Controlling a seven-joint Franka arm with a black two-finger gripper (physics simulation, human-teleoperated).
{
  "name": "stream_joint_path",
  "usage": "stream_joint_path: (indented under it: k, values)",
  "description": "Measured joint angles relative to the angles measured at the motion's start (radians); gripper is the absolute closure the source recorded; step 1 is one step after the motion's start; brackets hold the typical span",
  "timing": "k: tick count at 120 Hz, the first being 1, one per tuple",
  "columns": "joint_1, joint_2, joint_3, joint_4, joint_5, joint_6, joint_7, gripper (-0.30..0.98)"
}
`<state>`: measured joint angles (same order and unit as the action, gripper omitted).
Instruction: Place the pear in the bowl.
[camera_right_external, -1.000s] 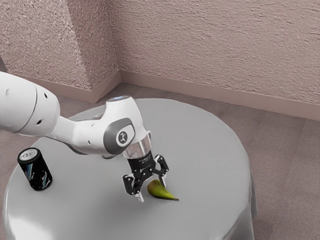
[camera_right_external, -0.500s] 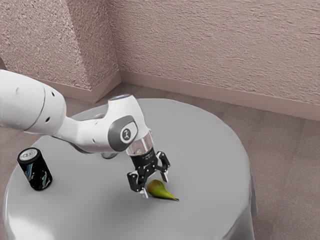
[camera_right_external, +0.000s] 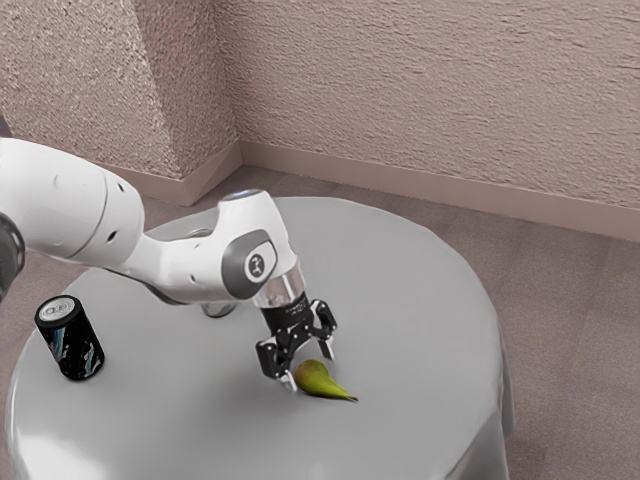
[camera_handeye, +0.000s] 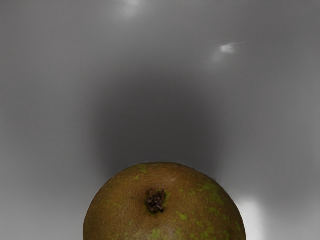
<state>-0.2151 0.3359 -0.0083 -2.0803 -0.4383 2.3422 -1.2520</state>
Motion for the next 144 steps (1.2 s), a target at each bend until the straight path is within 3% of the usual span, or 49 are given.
stream_joint_path:
  k: [120, 144]
  values:
    - [0.003, 0.077, -0.001, 0.053, -0.003, 0.0, -0.006, 0.0]
    - [-0.003, 0.076, -0.001, 0.053, -0.001, 0.0, -0.004, 0.15]
